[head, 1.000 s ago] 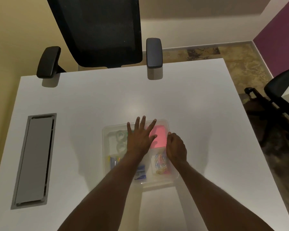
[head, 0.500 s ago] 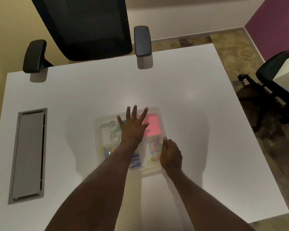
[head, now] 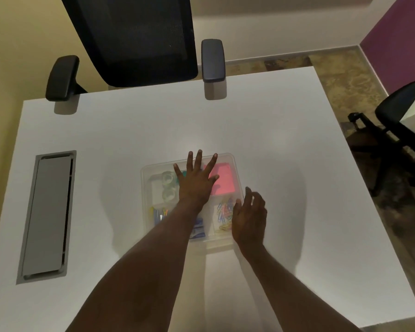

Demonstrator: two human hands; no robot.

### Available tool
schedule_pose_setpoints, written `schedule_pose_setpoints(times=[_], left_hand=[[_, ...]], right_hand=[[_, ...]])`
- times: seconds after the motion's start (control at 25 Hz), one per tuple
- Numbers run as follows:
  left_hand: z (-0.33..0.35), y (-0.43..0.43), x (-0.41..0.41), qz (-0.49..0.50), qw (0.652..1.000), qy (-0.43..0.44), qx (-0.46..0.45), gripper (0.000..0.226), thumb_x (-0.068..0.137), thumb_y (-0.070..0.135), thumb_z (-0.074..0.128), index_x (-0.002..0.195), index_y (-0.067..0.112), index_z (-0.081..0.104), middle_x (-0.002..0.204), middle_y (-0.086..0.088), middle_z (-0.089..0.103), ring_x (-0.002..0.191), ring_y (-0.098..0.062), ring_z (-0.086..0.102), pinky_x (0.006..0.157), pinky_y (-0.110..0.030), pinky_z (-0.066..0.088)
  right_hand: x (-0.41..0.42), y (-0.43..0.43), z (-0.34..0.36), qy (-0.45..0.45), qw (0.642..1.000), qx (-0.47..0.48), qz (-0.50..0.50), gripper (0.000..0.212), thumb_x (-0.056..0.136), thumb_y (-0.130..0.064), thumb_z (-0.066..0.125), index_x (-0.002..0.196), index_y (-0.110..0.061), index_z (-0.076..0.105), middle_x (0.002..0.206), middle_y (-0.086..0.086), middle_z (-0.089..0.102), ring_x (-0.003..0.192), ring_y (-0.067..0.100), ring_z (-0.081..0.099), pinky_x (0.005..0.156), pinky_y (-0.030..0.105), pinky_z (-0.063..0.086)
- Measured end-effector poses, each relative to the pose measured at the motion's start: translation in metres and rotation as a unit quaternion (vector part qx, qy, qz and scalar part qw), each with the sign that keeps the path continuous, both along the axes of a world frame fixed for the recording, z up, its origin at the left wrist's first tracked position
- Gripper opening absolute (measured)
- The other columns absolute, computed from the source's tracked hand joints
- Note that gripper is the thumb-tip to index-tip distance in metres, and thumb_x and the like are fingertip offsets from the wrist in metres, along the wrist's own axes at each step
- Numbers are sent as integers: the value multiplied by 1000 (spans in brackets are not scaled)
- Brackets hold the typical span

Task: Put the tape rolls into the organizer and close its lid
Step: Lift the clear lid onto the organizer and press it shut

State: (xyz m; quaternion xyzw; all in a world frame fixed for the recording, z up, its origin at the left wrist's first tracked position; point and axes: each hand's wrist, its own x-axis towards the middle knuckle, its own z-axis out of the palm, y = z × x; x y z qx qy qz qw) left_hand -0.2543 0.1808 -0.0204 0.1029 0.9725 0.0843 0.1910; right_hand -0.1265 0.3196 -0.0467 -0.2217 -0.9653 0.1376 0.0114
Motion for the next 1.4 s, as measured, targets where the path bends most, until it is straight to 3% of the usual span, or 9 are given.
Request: schedule_pose_setpoints(times=[0.08, 0.16, 0.28, 0.48, 0.6, 0.68, 0.88, 1.24, 1.4], left_hand=[[3, 2, -1, 7, 1000, -13, 8, 64, 110, 59, 28, 165, 50, -4, 178, -1, -14, 165, -28, -17, 126, -74, -1], [6, 4, 4, 23, 999, -24, 25, 63, 111, 53, 30, 166, 47, -1, 178, -1, -15, 165, -27, -17, 127, -72, -2], [4, -4, 31, 82, 995, -1, 56, 60, 114, 40, 28, 169, 37, 3, 178, -5, -13, 165, -28, -15, 130, -66, -1], [-2, -61, 80, 198, 979, 36, 1, 73, 106, 62, 19, 167, 30, -6, 176, -7, -16, 165, -29, -13, 131, -52, -14], [-7, -92, 111, 357, 932, 54, 37, 62, 111, 46, 34, 163, 14, 31, 170, -22, 30, 158, -40, 30, 128, -55, 28], [-11, -102, 130, 466, 879, 35, 93, 50, 111, 43, 35, 140, 5, 50, 140, -24, 58, 132, -44, 58, 102, -55, 52], [-13, -105, 148, 568, 802, -22, 182, 67, 109, 59, 25, 117, 5, 64, 116, -20, 73, 107, -41, 71, 96, -52, 58], [-20, -108, 148, 570, 796, -10, 206, 70, 106, 63, 22, 109, 13, 71, 108, -14, 78, 101, -37, 74, 98, -52, 60], [-21, -110, 141, 534, 829, -23, 165, 64, 108, 60, 23, 121, 11, 62, 116, -16, 74, 106, -39, 72, 93, -48, 57]], right_hand=[[2, -6, 7, 12, 986, 101, 129, 54, 103, -38, 46, 149, -10, 47, 153, 19, 48, 143, 37, 45, 116, 51, 40], [3, -27, 15, -5, 968, 84, 235, 55, 104, -39, 43, 152, -13, 43, 161, 14, 36, 151, 35, 31, 120, 56, 31], [11, -65, 19, -67, 960, -19, 270, 61, 105, -47, 41, 157, -17, 33, 165, 8, 26, 156, 31, 18, 123, 58, 20], [28, -95, 19, -100, 951, 52, 290, 64, 106, -54, 16, 161, -21, 18, 169, 10, 12, 156, 35, 6, 123, 62, 16], [31, -96, 18, -108, 946, 81, 296, 62, 109, -51, 18, 161, -17, 16, 168, 14, 11, 155, 38, 7, 121, 62, 21], [32, -96, 19, -117, 941, 86, 306, 62, 109, -50, 19, 161, -16, 18, 168, 15, 13, 155, 39, 9, 120, 62, 24], [33, -98, 20, -142, 931, 95, 322, 66, 106, -52, 6, 162, -16, 7, 169, 15, 1, 156, 40, -3, 122, 63, 14], [34, -100, 19, -155, 931, 77, 323, 68, 102, -58, -2, 160, -24, -13, 168, 8, -20, 154, 35, -22, 124, 59, -2], [31, -99, 17, -150, 935, 78, 311, 67, 103, -58, -2, 160, -24, -12, 168, 7, -19, 154, 34, -21, 124, 59, -4]])
